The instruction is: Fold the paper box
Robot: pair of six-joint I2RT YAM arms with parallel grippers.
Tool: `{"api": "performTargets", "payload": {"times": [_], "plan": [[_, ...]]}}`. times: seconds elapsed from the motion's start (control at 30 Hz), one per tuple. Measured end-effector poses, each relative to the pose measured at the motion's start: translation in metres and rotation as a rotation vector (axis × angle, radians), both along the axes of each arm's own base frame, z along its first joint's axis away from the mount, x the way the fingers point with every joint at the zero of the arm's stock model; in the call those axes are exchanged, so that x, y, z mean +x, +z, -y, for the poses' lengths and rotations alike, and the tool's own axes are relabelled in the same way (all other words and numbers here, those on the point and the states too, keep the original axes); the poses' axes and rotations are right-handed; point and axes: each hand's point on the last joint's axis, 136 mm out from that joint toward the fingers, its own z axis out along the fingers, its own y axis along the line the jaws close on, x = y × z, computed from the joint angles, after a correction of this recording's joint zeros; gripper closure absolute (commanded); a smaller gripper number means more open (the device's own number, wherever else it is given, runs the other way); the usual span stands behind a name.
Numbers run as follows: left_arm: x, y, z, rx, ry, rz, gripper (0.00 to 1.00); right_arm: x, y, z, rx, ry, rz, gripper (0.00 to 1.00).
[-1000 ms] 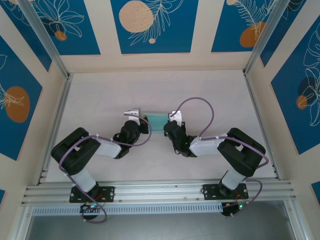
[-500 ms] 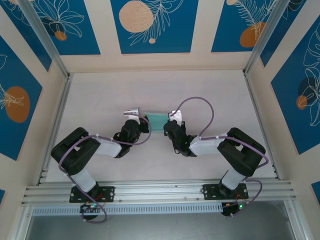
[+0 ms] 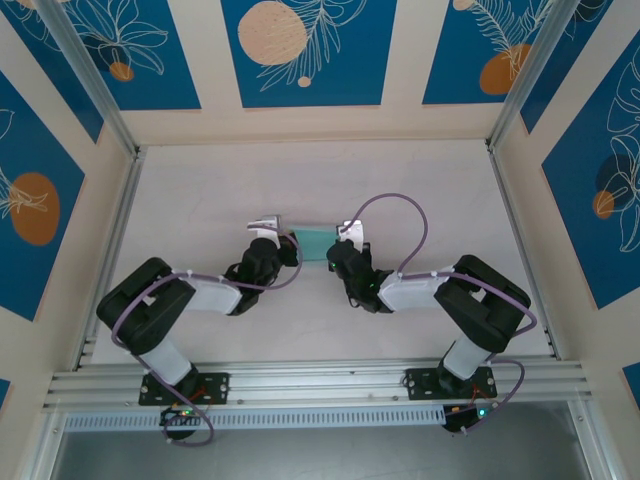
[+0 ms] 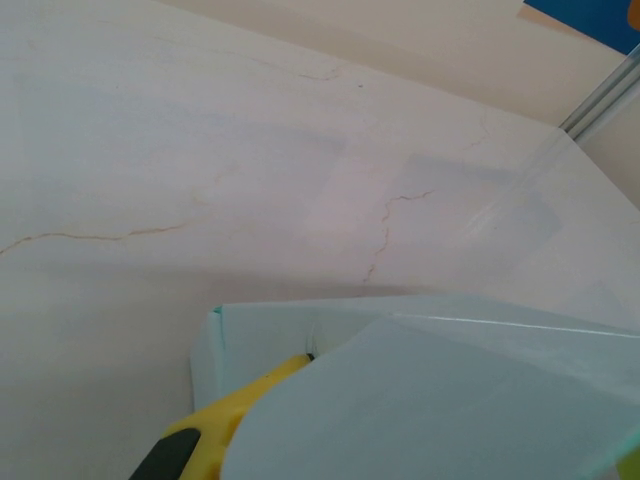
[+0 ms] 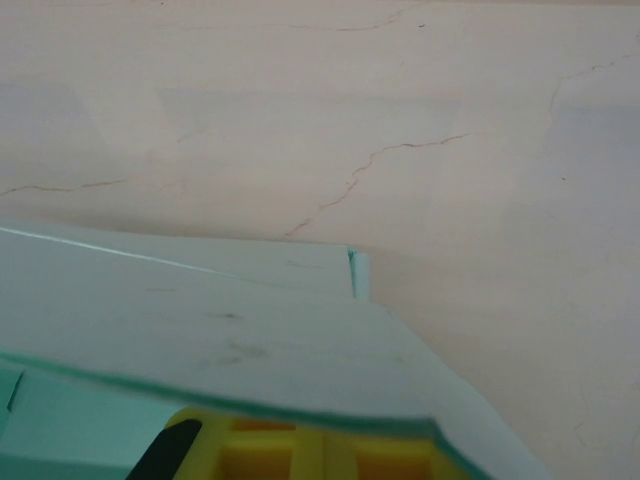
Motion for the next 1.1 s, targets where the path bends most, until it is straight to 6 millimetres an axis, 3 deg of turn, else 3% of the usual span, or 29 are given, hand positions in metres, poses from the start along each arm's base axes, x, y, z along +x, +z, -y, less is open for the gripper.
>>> {"api": "performTargets", "payload": {"times": [0.37,0.87,0.97,1.1], "plan": [[-0.001,-0.001,0.002,-0.004,-0.007,-0.031,0.94,-0.001,-0.002,0.0,-0.007,0.002,-0.007,1.0],[-0.024,-0.045,-0.01,0.074,-0.041,-0.088,0.86,-0.007,-0.016,-0.008,-0.006,0.056,-0.061,1.0],[-0.024,-0.044,-0.01,0.069,-0.045,-0.077,0.79,-0.008,-0.021,-0.007,-0.007,0.054,-0.071,1.0],[-0.027,-0.042,-0.006,0.067,-0.068,-0.059,0.58,-0.013,-0.025,-0.009,-0.005,0.058,-0.078,1.0]]}}
